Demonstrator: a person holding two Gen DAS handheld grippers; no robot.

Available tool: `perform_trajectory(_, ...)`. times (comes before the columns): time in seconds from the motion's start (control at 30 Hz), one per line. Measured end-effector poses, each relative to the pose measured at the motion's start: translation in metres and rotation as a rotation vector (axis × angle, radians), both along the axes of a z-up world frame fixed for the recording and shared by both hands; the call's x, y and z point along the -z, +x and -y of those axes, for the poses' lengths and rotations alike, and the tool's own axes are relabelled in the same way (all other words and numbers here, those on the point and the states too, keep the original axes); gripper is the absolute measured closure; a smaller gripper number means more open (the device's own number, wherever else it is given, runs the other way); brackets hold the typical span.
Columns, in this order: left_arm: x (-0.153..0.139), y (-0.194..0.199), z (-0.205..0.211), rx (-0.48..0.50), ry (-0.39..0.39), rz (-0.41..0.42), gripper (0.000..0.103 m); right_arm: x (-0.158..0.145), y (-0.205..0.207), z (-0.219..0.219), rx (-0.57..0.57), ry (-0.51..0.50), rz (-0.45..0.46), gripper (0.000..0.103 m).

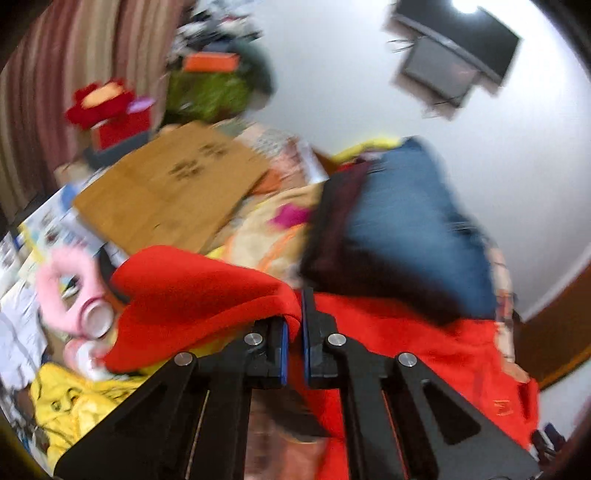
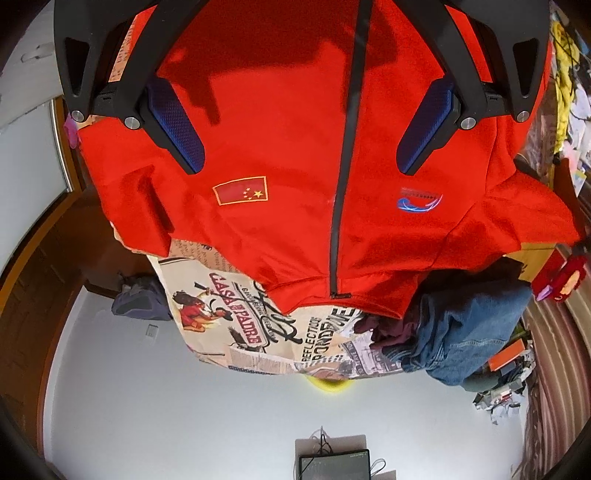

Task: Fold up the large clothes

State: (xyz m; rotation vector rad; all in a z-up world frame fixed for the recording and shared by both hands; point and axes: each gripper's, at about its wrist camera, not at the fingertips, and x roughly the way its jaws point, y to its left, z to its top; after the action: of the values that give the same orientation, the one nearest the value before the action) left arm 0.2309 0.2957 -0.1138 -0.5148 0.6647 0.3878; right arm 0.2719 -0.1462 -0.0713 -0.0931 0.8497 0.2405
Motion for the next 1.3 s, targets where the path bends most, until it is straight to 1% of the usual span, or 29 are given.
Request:
perform_trajectory(0.03, -0.01, 0.005, 0.013, 0.035, 0.001, 0.026, 0.099, -0.001, 0.0, 0.002, 0.001, 0.002, 0.005, 0.0)
perform_trajectory(0.1, -0.021, 0.016, 0.032, 0.097, -0.007, 0.061, 0.099, -0.003, 0.0, 0.006, 0.006, 0.009, 0.015, 0.0)
perform_trajectory(0.13, -0.029, 0.023, 0.047, 0.144, -0.009, 0.077, 0.099, -0.003, 0.001, 0.007, 0.008, 0.012, 0.017, 0.0)
perform_trajectory(0.2, -0.037, 0.032, 0.07, 0.205, -0.001, 0.09, 0.099, -0.004, 0.0, 0.009, 0.008, 0.018, 0.018, 0.0)
perform_trajectory(0.23, -0.04, 0.039, 0.087, 0.25, 0.009, 0.094, 0.099, -0.004, 0.0, 0.012, 0.006, 0.022, 0.02, 0.0)
perform_trajectory(0.33, -0.04, 0.054, 0.129, 0.356, 0.033, 0.082, 0.099, -0.004, -0.001, 0.015, 0.001, 0.014, 0.023, 0.0)
perform_trajectory(0.43, -0.027, 0.071, 0.176, 0.453, 0.057, 0.034, 0.099, -0.004, -0.004, 0.02, -0.001, -0.006, 0.025, 0.0)
perform_trajectory(0.5, -0.018, 0.079, 0.201, 0.492, 0.078, -0.004, 0.099, -0.002, -0.006, 0.024, 0.001, -0.019, 0.028, 0.0)
perform_trajectory(0.57, 0.0, 0.084, 0.228, 0.537, 0.103, -0.058, 0.099, 0.0, -0.008, 0.029, 0.002, -0.021, 0.024, 0.0)
perform_trajectory(0.7, 0.036, 0.086, 0.263, 0.618, 0.102, -0.172, 0.099, 0.005, -0.009, 0.038, 0.01, -0.023, 0.005, 0.0)
perform_trajectory(0.77, 0.054, 0.083, 0.276, 0.642, 0.102, -0.222, 0.099, 0.008, -0.011, 0.041, 0.014, -0.032, 0.0, 0.0)
perform_trajectory(0.83, 0.07, 0.08, 0.285, 0.671, 0.1, -0.282, 0.098, 0.008, -0.012, 0.042, 0.018, -0.041, 0.001, 0.0)
perform_trajectory(0.9, 0.081, 0.079, 0.288, 0.697, 0.075, -0.322, 0.097, 0.008, -0.013, 0.043, 0.019, -0.044, 0.003, 0.0)
perform_trajectory(1.03, 0.088, 0.064, 0.283, 0.738, 0.021, -0.358, 0.091, 0.008, -0.015, 0.044, 0.02, -0.032, 0.004, 0.0)
perform_trajectory(1.1, 0.084, 0.059, 0.278, 0.74, 0.006, -0.356, 0.082, 0.008, -0.015, 0.042, 0.02, -0.029, 0.003, 0.0)
perform_trajectory(1.13, 0.079, 0.054, 0.274, 0.735, 0.003, -0.344, 0.079, 0.009, -0.016, 0.042, 0.02, -0.028, 0.003, 0.0)
perform_trajectory(1.17, 0.073, 0.052, 0.27, 0.73, 0.004, -0.333, 0.072, 0.009, -0.016, 0.04, 0.019, -0.026, 0.003, 0.0)
perform_trajectory(1.2, 0.065, 0.047, 0.265, 0.718, 0.007, -0.31, 0.065, 0.009, -0.016, 0.039, 0.018, -0.024, 0.003, 0.0)
perform_trajectory(1.23, 0.057, 0.043, 0.258, 0.704, 0.007, -0.285, 0.062, 0.009, -0.016, 0.038, 0.017, -0.023, 0.003, 0.0)
perform_trajectory(1.3, 0.041, 0.036, 0.242, 0.669, 0.003, -0.233, 0.05, 0.009, -0.015, 0.035, 0.015, -0.021, 0.005, 0.0)
